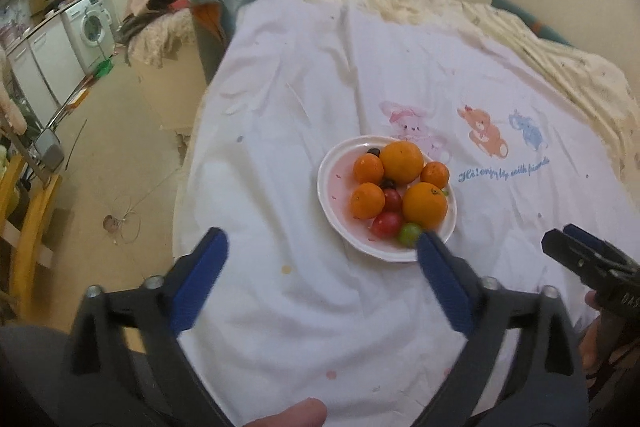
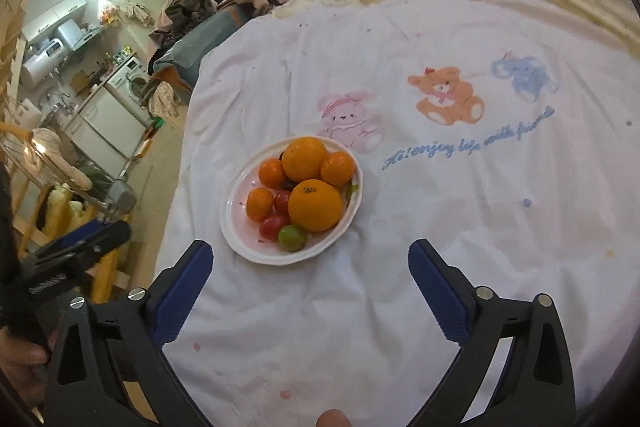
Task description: Organize fruits
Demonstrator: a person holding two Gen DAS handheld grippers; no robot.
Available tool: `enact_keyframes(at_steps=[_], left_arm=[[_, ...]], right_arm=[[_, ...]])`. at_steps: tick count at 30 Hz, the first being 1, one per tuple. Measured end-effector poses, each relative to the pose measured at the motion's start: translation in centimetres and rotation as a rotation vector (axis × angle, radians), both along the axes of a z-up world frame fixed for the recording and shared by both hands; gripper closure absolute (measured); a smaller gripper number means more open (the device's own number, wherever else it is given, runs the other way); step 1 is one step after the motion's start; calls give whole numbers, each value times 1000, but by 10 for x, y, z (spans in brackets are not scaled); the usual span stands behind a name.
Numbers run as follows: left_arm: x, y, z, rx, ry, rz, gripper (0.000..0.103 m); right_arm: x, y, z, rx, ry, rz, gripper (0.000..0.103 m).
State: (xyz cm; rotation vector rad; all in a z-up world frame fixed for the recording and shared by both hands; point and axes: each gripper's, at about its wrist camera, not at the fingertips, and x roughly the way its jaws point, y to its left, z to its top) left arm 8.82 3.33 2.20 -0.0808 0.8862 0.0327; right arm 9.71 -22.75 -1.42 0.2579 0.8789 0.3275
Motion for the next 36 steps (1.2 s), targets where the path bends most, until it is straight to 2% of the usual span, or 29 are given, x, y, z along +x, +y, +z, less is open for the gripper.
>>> enact_keyframes(at_steps=[5, 8, 11, 14, 19, 36], left_arm=[[-20, 4, 1, -15, -74, -3, 1], [-28, 3, 0, 50, -114, 11, 1], [-28, 7, -2, -12, -104, 6, 1], [-31, 3, -2, -1, -111, 3, 1], [-36, -8, 3, 9, -151, -39, 1], [-32, -12, -7, 6, -102, -41, 1]], right_arm=[[-21, 11, 8, -67, -92, -35, 0], [-29, 18, 6, -119, -121, -44, 0], [-38, 25, 10, -136, -176, -44, 0], [-42, 28, 14, -122, -217, -40, 0], [-35, 28, 8, -151, -195, -57, 0], [-36, 29, 10, -173, -208, -73, 0]])
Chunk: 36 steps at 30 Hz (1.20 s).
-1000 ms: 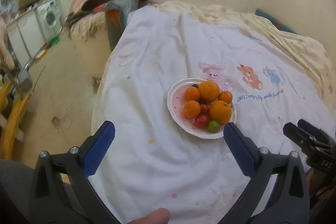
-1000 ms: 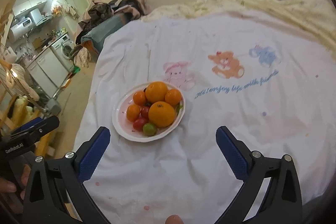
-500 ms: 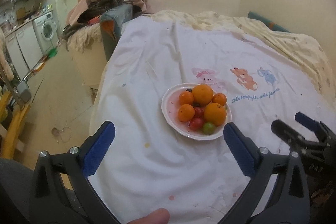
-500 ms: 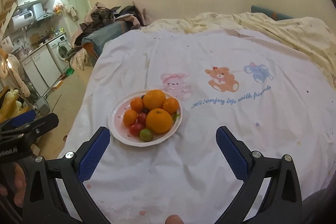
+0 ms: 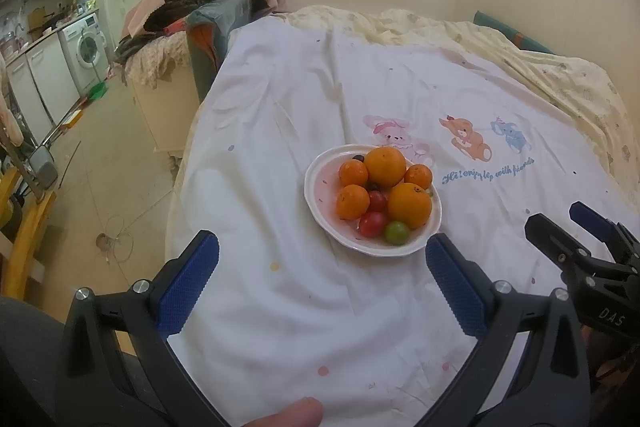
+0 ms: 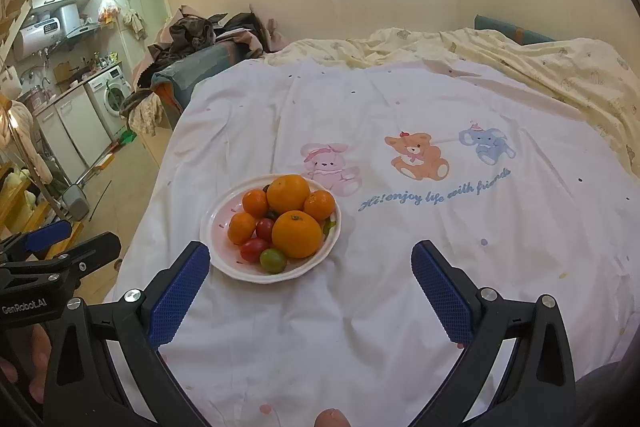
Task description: Organize fruits
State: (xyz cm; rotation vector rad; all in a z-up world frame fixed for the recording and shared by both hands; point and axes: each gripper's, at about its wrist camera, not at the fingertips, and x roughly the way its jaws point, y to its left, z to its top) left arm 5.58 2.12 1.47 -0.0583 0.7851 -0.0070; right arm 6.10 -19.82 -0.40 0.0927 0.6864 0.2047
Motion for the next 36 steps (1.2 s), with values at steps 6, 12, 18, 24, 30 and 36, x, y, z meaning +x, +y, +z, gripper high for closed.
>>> enact_keyframes(at_steps=[6, 12, 18, 24, 30, 36], left_arm=[[0, 1, 0, 1, 1, -1, 1], [1, 1, 0, 0, 0, -3, 1], [0, 1, 0, -1, 2, -3, 1], [0, 1, 0, -1, 3, -2, 1], [0, 3, 0, -2, 6, 2, 1], [-1, 3, -1, -3, 7, 3, 1]], right_arm=[[0, -1, 1, 1, 0, -7, 0], [1, -2, 1, 1, 0, -9, 0], [0, -3, 1, 3, 1, -11, 0], [0, -4, 0, 6, 2, -12, 0], [0, -4, 0, 5, 2, -13, 0], [0, -4, 0, 5, 3, -12, 0]])
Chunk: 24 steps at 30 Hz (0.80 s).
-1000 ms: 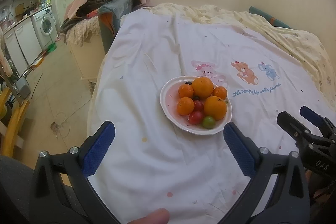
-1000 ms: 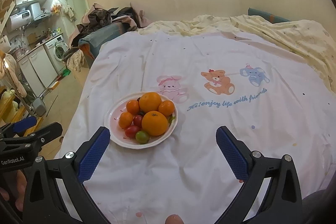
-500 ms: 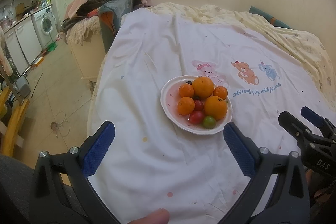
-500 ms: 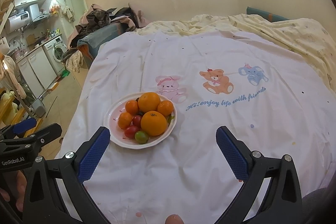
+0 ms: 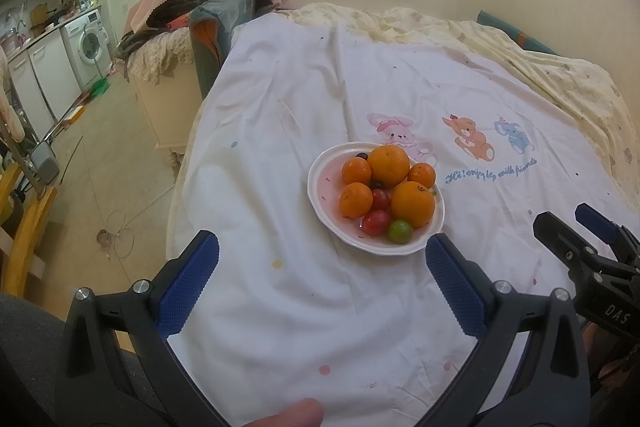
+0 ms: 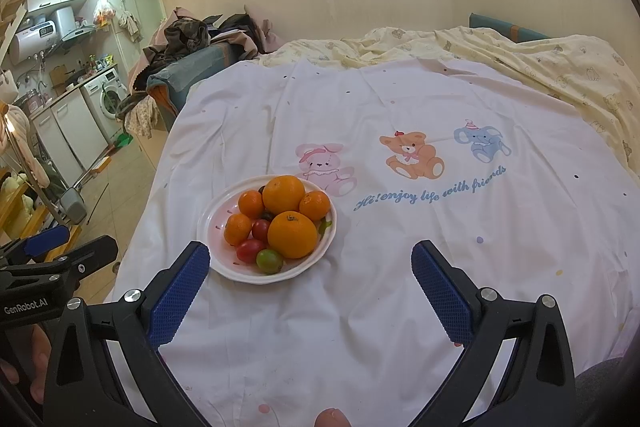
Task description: Organize fruits
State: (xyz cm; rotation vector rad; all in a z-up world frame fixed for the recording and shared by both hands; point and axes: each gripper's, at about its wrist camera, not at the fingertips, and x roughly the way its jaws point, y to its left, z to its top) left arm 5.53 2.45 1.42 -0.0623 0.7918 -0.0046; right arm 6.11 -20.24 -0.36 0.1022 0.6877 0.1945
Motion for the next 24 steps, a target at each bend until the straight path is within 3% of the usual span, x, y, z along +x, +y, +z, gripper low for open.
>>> enact_keyframes(at_steps=[24], left_arm=[[0, 0, 0, 2, 1, 0, 1]], right_arm=[[-1, -4, -2, 5, 9, -9, 0]])
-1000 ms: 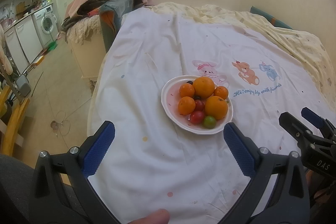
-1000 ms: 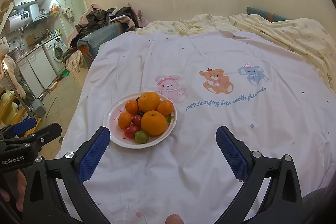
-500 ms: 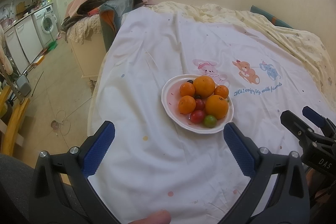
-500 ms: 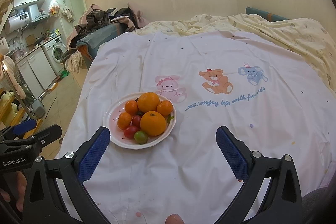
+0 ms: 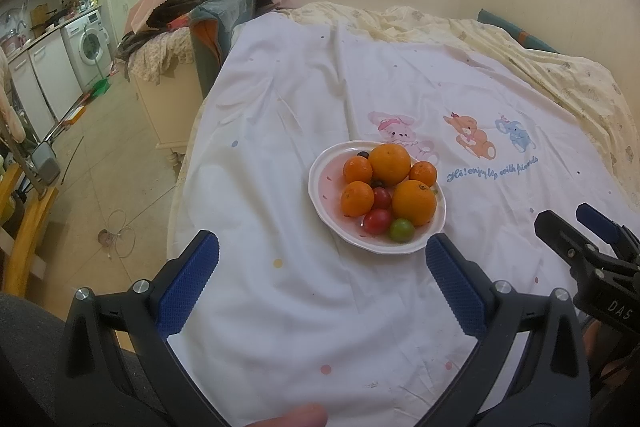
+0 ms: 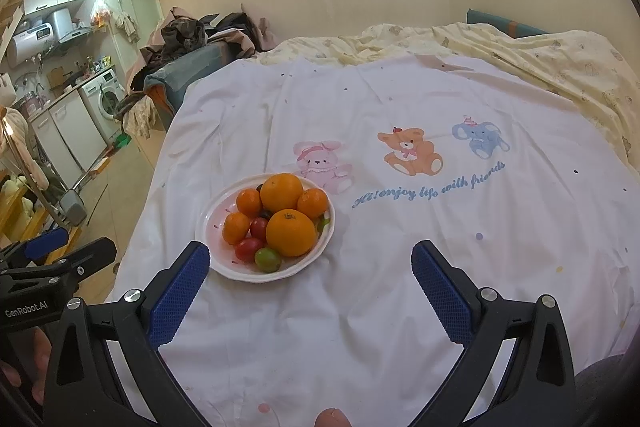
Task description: Organize fruits
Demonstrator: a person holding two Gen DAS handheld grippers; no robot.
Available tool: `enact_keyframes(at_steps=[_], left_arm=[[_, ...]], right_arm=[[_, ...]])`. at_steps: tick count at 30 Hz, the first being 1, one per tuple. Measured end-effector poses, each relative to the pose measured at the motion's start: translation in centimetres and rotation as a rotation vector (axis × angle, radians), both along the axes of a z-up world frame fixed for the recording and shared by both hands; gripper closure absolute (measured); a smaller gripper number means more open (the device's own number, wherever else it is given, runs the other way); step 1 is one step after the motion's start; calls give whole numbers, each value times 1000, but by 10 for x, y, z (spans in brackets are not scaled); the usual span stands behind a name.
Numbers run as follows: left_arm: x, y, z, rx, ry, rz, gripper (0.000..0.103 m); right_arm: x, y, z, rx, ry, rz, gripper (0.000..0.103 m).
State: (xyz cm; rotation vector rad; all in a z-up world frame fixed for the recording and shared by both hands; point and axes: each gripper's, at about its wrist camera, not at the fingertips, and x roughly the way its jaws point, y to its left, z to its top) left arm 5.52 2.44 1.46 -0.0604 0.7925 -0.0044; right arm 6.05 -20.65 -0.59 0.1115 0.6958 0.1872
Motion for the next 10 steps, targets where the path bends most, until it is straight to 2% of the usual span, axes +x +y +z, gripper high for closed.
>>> enact_keyframes(at_steps=[10], left_arm=[[-3, 6, -4, -16, 3, 9, 1]], right_arm=[[-2, 1, -1, 15, -11, 6, 0]])
